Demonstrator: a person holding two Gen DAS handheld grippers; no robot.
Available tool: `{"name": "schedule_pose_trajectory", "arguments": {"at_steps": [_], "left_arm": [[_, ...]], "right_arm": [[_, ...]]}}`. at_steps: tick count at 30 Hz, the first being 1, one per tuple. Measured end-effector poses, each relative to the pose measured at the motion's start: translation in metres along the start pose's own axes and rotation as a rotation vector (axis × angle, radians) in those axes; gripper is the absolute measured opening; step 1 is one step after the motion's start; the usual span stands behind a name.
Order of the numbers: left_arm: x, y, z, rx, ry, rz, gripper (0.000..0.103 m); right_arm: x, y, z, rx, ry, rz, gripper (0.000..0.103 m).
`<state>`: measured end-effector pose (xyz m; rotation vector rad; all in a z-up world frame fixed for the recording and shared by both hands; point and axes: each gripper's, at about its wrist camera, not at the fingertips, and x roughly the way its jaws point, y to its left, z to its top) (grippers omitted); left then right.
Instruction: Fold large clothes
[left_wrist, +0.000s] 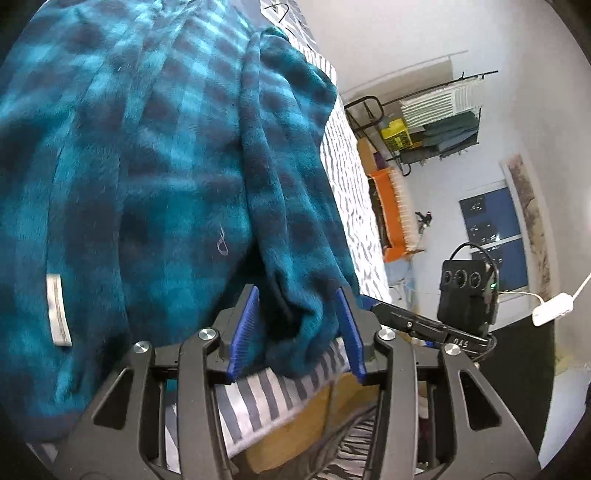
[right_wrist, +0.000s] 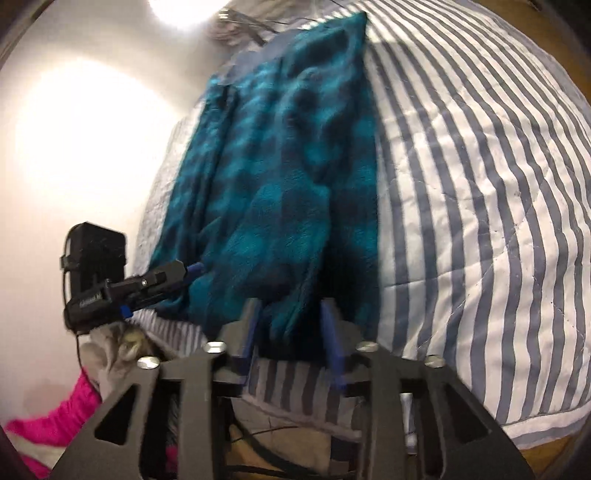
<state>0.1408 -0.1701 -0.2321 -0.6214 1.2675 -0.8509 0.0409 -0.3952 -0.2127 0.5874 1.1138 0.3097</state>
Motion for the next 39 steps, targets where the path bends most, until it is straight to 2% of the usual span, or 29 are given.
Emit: {"name": "schedule_pose_trajectory", "arguments": {"at_steps": [3,4,5,6,7,9,10,12,13,14,16,18,19,22,24,27,29,32,39], "left_arm": [[0.012,-0.006,-0.003,0.034,0.033,0.014,0.043],[0.018,-0.008,-0.004,0.048,0.058,0.018,0.043],[0.018,-0.010,-0.009,0.058,0.078,0.021,0.027],[0.022,-0.015,-0.011,0.063,0.102,0.009,0.008],[0.018,-0.017,-0.014,0.048,0.108,-0.012,0.000],[0.009,-0.023,-0.012,-0.003,0.094,-0.101,0.000],[0.006,-0.025,-0.011,-0.008,0.085,-0.113,0.000],[0.000,-0.031,-0.008,0.041,0.060,-0.030,0.000],[0.001,-0.032,-0.009,0.070,0.062,0.032,0.003],[0.005,-0.031,-0.010,0.095,0.077,0.103,0.011],[0.015,-0.028,-0.013,0.122,0.113,0.191,0.020],[0.012,-0.032,-0.018,0.173,0.083,0.263,0.020],[0.007,-0.035,-0.020,0.185,0.060,0.274,0.020],[-0.003,-0.054,-0.025,0.260,-0.002,0.275,0.020],[0.000,-0.073,-0.028,0.333,-0.020,0.262,0.020],[0.013,-0.095,-0.034,0.447,0.000,0.235,0.020],[0.032,-0.104,-0.037,0.505,0.035,0.241,0.020],[0.050,-0.098,-0.041,0.512,0.079,0.243,0.020],[0.071,-0.071,-0.043,0.472,0.148,0.237,0.020]], "right_arm": [[0.005,0.000,-0.004,-0.007,0.009,-0.006,0.037],[0.011,0.000,-0.004,-0.006,0.028,-0.008,0.029],[0.018,0.003,-0.004,-0.010,0.052,-0.001,0.006],[0.021,0.005,-0.004,-0.016,0.073,0.001,0.006],[0.018,0.008,-0.005,-0.020,0.071,0.010,0.006],[0.008,0.013,-0.006,-0.009,0.052,0.088,0.005],[-0.003,0.015,-0.005,-0.006,0.030,0.135,0.005],[-0.014,0.016,-0.003,-0.014,0.006,0.142,0.005],[-0.015,0.016,-0.002,-0.024,0.013,0.098,0.005],[-0.012,0.015,-0.002,-0.043,0.034,0.035,0.007],[-0.003,0.013,-0.005,-0.080,0.091,-0.061,0.008],[0.004,0.015,-0.005,-0.128,0.129,-0.148,0.011],[0.003,0.015,-0.004,-0.152,0.125,-0.162,0.012],[-0.007,0.015,0.010,-0.178,0.059,-0.134,0.020],[-0.015,0.015,0.024,-0.178,-0.012,-0.130,0.031],[-0.027,0.004,0.061,-0.139,-0.139,-0.109,0.034],[-0.027,-0.007,0.089,-0.110,-0.172,-0.091,0.034],[-0.015,-0.017,0.132,-0.090,-0.191,-0.110,0.043],[0.017,-0.042,0.212,-0.043,-0.210,-0.157,0.043]]}}
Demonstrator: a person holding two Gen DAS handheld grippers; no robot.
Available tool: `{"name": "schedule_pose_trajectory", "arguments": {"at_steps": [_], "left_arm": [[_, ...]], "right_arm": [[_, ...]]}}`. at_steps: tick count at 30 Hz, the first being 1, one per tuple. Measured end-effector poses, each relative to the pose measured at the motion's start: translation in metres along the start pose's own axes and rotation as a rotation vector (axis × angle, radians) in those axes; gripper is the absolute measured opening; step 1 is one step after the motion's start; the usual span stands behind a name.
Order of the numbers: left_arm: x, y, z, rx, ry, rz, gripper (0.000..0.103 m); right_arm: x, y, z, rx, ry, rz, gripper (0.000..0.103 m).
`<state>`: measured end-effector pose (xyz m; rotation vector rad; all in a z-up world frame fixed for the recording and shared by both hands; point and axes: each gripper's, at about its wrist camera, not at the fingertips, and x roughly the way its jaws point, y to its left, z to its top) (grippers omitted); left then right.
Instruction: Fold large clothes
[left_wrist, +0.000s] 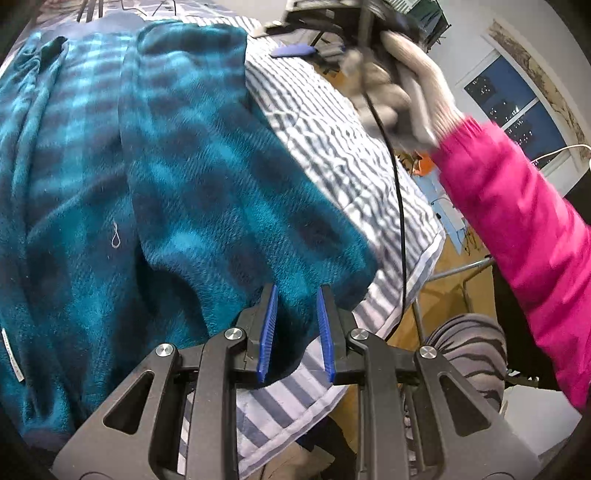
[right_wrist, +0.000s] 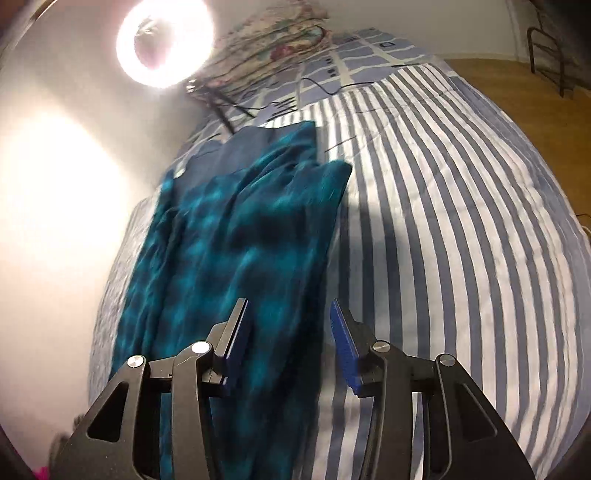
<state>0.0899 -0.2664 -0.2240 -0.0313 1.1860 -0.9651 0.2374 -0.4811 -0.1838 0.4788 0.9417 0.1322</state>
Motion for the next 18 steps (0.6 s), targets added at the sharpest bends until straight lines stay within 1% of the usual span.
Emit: {"name": "schedule_pose_trajectory", "arguments": {"at_steps": [3,5,7,8,9,11,13,16,18], "left_arm": [[0.000,0.003,-0.001,0.012,0.006,-0.011,0.020],[-0.002,0.004,-0.003,0.017,0.009,-0.015,0.020],[-0.002,0.004,-0.005,0.020,0.012,-0.023,0.020],[-0.003,0.004,-0.006,0.023,0.013,-0.025,0.020],[-0.004,0.004,-0.007,0.025,0.014,-0.026,0.020],[-0.003,0.005,-0.008,0.021,0.014,-0.032,0.020],[0.005,0.005,-0.007,0.020,0.016,-0.030,0.020],[0.011,0.009,-0.010,0.021,0.015,-0.021,0.020],[0.014,0.010,-0.012,0.027,0.009,-0.018,0.020]], "right_arm": [[0.020,-0.007,0.014,0.028,0.001,-0.018,0.043],[0.032,-0.009,0.021,0.035,0.016,0.006,0.042],[0.039,-0.006,0.023,0.015,0.027,0.008,0.023],[0.043,-0.004,0.025,0.003,0.037,0.011,0.004],[0.046,-0.001,0.027,-0.015,0.046,0.001,0.004],[0.043,0.009,0.032,-0.083,0.042,-0.060,0.004],[0.039,0.017,0.040,-0.139,0.029,-0.110,0.003],[0.038,0.018,0.054,-0.164,0.001,-0.173,0.003],[0.049,0.016,0.056,-0.178,0.018,-0.182,0.003]]}}
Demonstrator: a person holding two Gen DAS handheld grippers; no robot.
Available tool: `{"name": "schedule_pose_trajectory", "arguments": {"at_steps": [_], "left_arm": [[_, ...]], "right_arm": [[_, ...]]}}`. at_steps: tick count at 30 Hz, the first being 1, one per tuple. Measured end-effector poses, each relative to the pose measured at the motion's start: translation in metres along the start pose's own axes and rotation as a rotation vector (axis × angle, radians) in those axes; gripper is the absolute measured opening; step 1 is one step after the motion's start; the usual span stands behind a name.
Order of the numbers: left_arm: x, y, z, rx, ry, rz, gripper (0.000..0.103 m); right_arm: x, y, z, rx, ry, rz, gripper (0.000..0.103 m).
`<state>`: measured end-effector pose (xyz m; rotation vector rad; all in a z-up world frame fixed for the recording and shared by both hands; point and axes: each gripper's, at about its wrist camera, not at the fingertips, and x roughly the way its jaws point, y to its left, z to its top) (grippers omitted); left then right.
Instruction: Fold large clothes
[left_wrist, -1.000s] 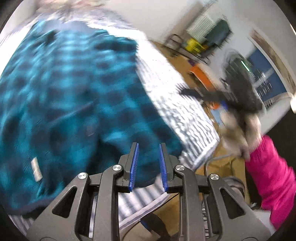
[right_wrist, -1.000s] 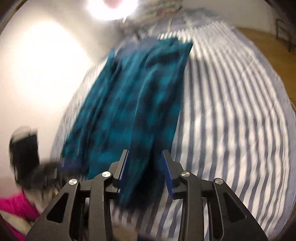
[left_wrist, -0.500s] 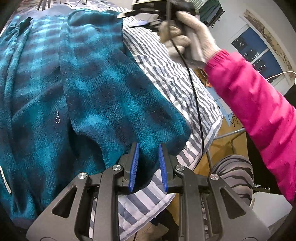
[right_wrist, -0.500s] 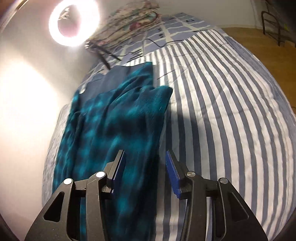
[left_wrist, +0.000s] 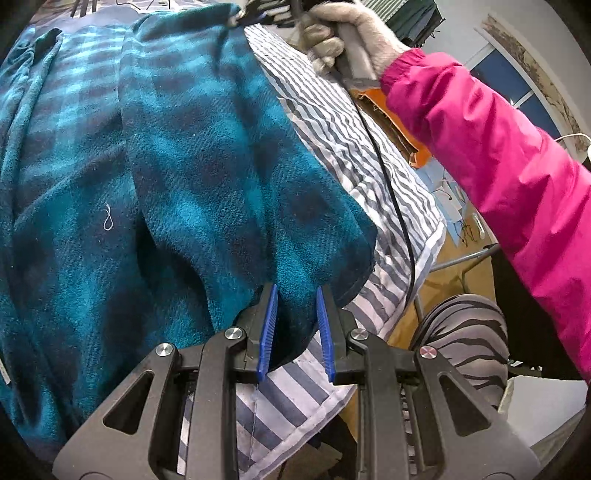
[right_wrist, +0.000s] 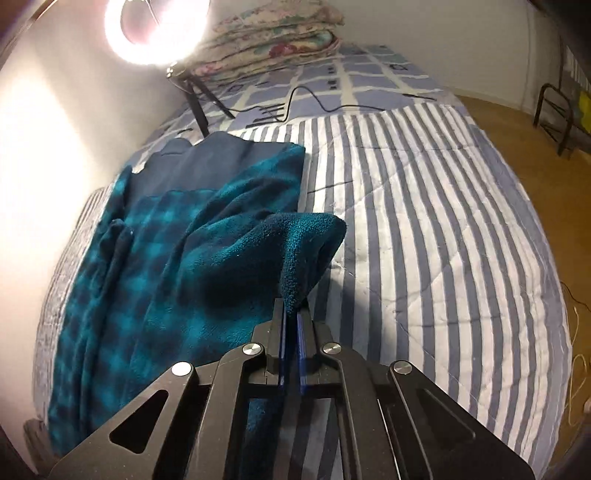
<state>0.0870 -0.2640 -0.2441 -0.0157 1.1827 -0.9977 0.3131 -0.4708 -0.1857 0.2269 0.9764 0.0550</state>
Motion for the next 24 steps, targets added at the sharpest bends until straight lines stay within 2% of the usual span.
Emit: {"name": "schedule_pose_trajectory", "arguments": {"at_steps": [3,5,7,8,13,16,19,24], "left_arm": [[0.000,0.000,-0.001,-0.015,0.001,-0.001,0.020],[-0.013,-0.003,0.000,-0.015,-0.019,0.000,0.020],[-0.030,-0.004,0.000,-0.016,-0.054,0.007,0.020],[-0.040,-0.004,-0.001,-0.025,-0.079,0.010,0.020],[-0.057,-0.007,-0.002,-0.038,-0.134,0.030,0.020],[-0.046,-0.022,0.004,-0.011,-0.133,0.030,0.020],[-0.020,-0.047,0.014,0.058,-0.124,0.056,0.020],[0.035,-0.052,0.024,0.070,-0.040,0.093,0.022]], "right_arm": [[0.028,-0.002,-0.011,-0.014,0.093,-0.105,0.004],[0.029,-0.008,-0.017,0.022,0.108,-0.104,0.009],[0.015,-0.014,-0.021,0.069,0.082,-0.078,0.009],[-0.001,-0.017,-0.023,0.090,0.057,-0.037,0.009],[-0.075,-0.015,-0.044,0.095,-0.053,0.033,0.010],[-0.118,-0.008,-0.068,0.087,-0.119,0.068,0.010],[-0.148,-0.002,-0.092,0.088,-0.166,0.097,0.016],[-0.172,0.012,-0.130,0.052,-0.138,0.057,0.016]]}}
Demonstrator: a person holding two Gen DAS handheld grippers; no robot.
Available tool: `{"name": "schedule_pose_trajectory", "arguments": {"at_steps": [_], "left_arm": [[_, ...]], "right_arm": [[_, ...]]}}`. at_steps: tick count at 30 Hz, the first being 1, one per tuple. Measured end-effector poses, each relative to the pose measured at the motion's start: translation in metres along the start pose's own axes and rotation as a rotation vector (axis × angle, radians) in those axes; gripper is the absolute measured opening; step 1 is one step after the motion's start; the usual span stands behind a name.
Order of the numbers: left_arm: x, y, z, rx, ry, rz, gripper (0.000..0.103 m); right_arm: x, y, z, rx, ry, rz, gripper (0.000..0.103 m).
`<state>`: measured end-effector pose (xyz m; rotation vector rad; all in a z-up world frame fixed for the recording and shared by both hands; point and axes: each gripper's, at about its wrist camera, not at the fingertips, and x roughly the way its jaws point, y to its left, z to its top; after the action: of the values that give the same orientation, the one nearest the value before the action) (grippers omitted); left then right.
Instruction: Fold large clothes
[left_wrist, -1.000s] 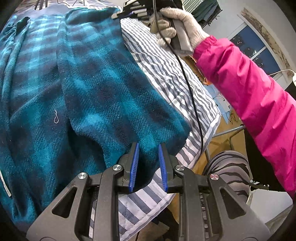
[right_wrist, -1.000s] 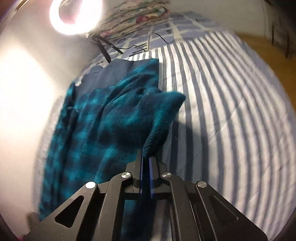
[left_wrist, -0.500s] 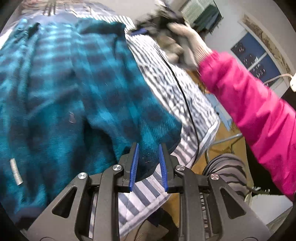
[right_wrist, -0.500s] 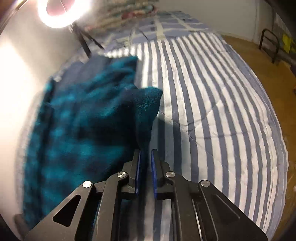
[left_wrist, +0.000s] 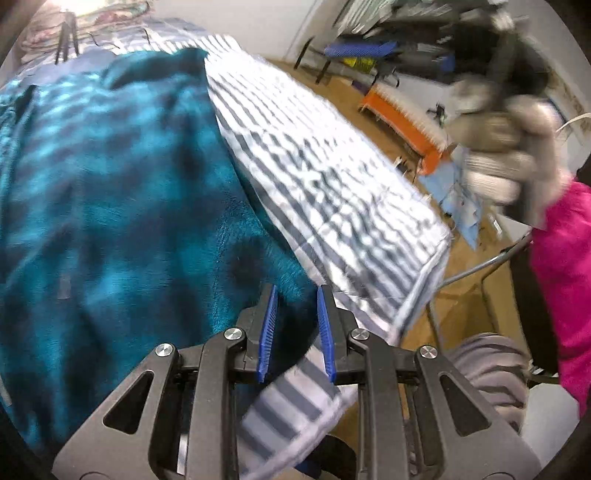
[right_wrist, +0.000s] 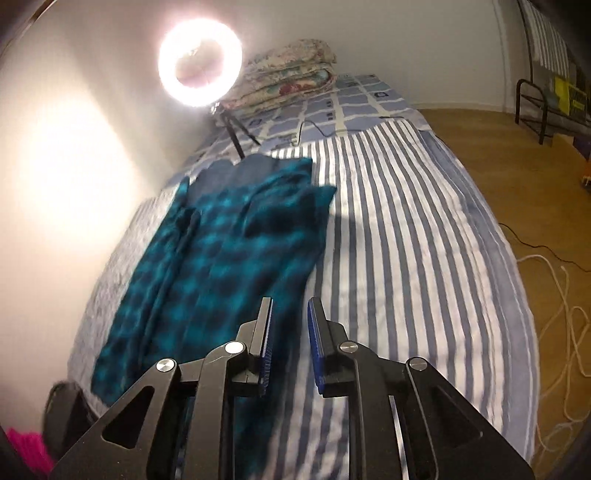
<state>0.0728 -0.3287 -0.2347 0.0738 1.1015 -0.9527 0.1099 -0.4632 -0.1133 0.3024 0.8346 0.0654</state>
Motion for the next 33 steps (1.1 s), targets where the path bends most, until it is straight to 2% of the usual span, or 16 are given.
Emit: {"name": "schedule_pose_trajectory", "arguments": {"at_steps": [1,2,5,7,9,10,11,15,18,19,21,23,24,26,29,33], "left_arm": [[0.010,0.000,-0.002,-0.008,0.024,0.001,0.032],[0.020,0.001,-0.005,-0.018,0.037,0.002,0.035],[0.013,-0.005,-0.005,-0.017,0.017,0.015,0.040],[0.002,-0.009,-0.004,-0.034,-0.004,0.021,0.042],[-0.011,-0.016,-0.007,-0.028,-0.041,0.059,0.055],[-0.014,-0.019,-0.006,-0.019,-0.056,0.075,0.064],[-0.014,-0.023,-0.006,0.004,-0.062,0.103,0.068],[0.018,-0.029,-0.003,0.075,0.045,0.188,0.069],[0.032,-0.033,-0.004,0.132,0.044,0.253,0.069],[0.034,-0.034,-0.004,0.139,0.041,0.264,0.067],[0.036,-0.033,-0.003,0.145,0.026,0.295,0.046],[0.030,-0.022,0.002,0.094,0.022,0.244,0.022],[0.026,-0.017,0.006,0.061,0.020,0.225,0.018],[0.009,-0.001,0.012,-0.035,-0.010,0.130,0.016],[-0.022,0.015,0.015,-0.147,-0.078,0.031,0.015],[-0.047,0.028,0.016,-0.218,-0.134,-0.020,0.015]], "right_arm": [[-0.003,0.002,-0.006,-0.008,0.007,-0.007,0.016],[-0.005,0.003,-0.013,-0.020,0.019,-0.019,0.016],[-0.005,0.004,-0.026,-0.045,0.052,-0.076,0.017],[-0.006,0.001,-0.033,-0.051,0.067,-0.115,0.025],[-0.008,-0.003,-0.037,-0.046,0.062,-0.136,0.038],[-0.009,-0.005,-0.039,-0.041,0.055,-0.139,0.038],[-0.010,-0.008,-0.039,-0.032,0.052,-0.134,0.038],[-0.011,-0.014,-0.041,-0.009,0.048,-0.125,0.038],[-0.011,-0.017,-0.042,0.005,0.051,-0.110,0.038],[-0.010,-0.020,-0.041,0.014,0.051,-0.099,0.038],[-0.007,-0.022,-0.041,0.033,0.050,-0.086,0.039],[-0.002,-0.029,-0.039,0.072,0.046,-0.064,0.039],[0.000,-0.031,-0.038,0.090,0.042,-0.049,0.039],[0.008,-0.037,-0.035,0.133,0.038,-0.016,0.039],[0.025,-0.042,-0.027,0.196,0.037,0.029,0.039],[0.061,-0.039,-0.016,0.250,0.072,0.090,0.043]]}}
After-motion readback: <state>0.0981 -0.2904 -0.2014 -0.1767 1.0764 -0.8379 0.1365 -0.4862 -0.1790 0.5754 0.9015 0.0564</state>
